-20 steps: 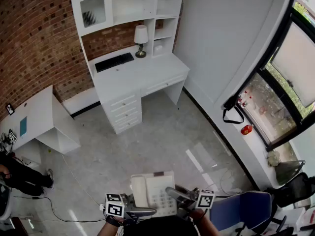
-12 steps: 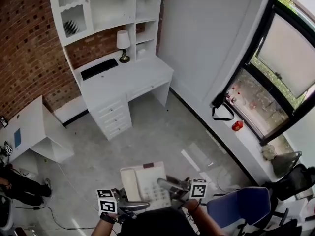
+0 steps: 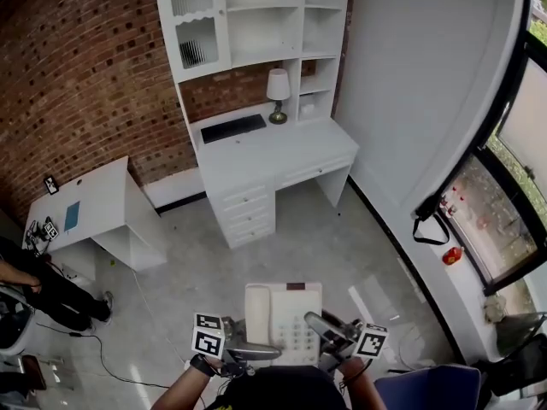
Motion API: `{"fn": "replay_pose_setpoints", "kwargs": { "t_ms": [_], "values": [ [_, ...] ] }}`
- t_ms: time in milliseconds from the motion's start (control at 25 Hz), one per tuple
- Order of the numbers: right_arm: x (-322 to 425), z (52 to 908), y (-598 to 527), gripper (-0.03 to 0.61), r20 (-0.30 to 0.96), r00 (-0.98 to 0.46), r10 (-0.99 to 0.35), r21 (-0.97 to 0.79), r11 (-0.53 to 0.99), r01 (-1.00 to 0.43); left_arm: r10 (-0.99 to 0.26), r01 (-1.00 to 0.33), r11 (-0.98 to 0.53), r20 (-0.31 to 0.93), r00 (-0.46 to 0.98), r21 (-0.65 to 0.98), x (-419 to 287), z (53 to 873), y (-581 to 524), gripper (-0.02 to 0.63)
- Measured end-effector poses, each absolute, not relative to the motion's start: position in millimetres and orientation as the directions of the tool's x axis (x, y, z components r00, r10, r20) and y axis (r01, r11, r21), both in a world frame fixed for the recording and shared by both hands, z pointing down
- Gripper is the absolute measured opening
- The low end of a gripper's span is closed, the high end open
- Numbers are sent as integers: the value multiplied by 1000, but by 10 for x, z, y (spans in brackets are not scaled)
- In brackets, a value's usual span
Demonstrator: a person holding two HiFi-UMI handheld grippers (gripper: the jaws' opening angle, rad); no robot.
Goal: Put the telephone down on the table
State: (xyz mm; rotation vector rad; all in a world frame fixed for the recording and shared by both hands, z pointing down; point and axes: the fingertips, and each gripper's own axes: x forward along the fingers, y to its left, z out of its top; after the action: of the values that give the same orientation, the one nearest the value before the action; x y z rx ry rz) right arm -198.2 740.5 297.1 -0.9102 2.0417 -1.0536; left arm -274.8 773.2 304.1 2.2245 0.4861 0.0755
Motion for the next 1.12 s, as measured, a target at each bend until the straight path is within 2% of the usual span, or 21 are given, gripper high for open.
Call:
{"fn": "replay_pose_setpoints", "kwargs": {
  "t_ms": [360,640,1120],
  "values": [
    [-1603,3098,7391,201,-251,-541,-803,-886,415,-205,343,289,-561,-99,934,776,-2329,3218,7758,482],
    [-1100,2977,7321,201,-262,-561,-785,-864,450,-226,321,286,-600,-102,942,748,-1837,3112,7689,482],
    [-734,3149,6463,201,-251,-558,-791,-884,422,-201,296,283,-583,-126,947,761,-1470,3248,6830,482]
  ]
}}
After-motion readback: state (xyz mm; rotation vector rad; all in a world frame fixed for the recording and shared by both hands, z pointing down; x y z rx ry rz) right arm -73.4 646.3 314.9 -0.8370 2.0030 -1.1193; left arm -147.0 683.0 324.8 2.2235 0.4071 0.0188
